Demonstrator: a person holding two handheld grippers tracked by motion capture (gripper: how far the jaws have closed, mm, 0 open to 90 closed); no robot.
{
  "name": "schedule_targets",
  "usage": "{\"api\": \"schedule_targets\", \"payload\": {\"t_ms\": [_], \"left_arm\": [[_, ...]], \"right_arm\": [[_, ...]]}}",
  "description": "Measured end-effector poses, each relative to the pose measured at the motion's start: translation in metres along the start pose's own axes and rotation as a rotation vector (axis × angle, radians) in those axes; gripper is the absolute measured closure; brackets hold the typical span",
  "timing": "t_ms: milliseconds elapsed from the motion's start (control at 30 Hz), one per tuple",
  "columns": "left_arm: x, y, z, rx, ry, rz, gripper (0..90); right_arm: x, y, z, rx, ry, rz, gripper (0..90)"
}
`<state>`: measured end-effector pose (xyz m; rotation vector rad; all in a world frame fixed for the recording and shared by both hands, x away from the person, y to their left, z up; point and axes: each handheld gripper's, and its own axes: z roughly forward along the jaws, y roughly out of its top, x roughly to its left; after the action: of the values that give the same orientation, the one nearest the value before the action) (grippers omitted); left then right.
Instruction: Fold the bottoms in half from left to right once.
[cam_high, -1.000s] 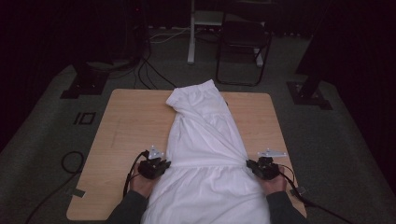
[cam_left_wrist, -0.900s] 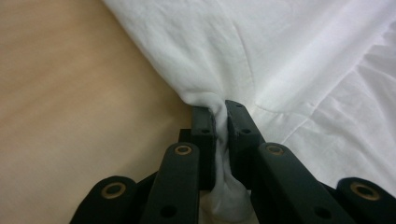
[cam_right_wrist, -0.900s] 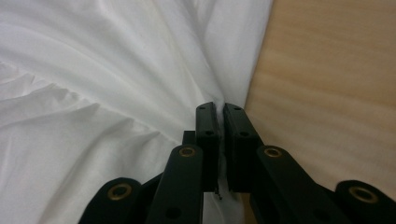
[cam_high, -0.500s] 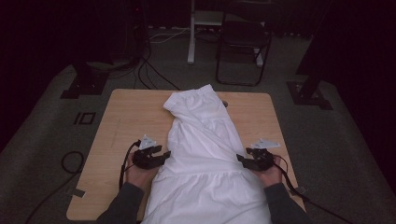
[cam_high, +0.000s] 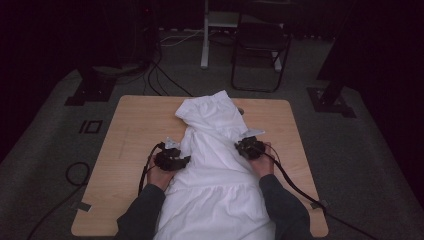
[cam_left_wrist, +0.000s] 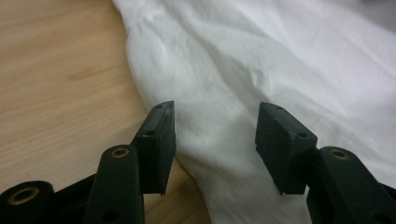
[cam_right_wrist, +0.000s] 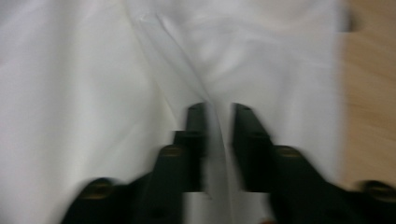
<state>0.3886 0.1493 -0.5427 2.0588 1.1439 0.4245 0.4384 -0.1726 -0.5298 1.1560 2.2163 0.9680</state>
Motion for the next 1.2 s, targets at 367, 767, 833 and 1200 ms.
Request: {"api": "schedule_targets", "payload": {"t_ms": [367, 767, 833, 1200], "left_arm": [[0.011, 0.003, 0.002, -0.008, 0.030, -0.031, 47.4], [0.017, 0.021, 0.037, 0.017, 0.011, -0.013, 78.0], [0.016, 0.018, 0.033, 0.024, 0.003, -0.006, 86.1], [-0.005, -0.036, -0.012, 0.002, -0.084, -0.025, 86.6]], "right_arm": [[-0.046, -0.026, 0.002, 0.011, -0.104, 0.196, 89.2], [-0.049, -0.036, 0.010, 0.024, -0.058, 0.219, 87.2], [-0.048, -0.038, 0.008, 0.030, -0.057, 0.220, 87.5], [-0.022, -0.082, -0.041, 0.023, 0.002, 0.150, 88.2]]}}
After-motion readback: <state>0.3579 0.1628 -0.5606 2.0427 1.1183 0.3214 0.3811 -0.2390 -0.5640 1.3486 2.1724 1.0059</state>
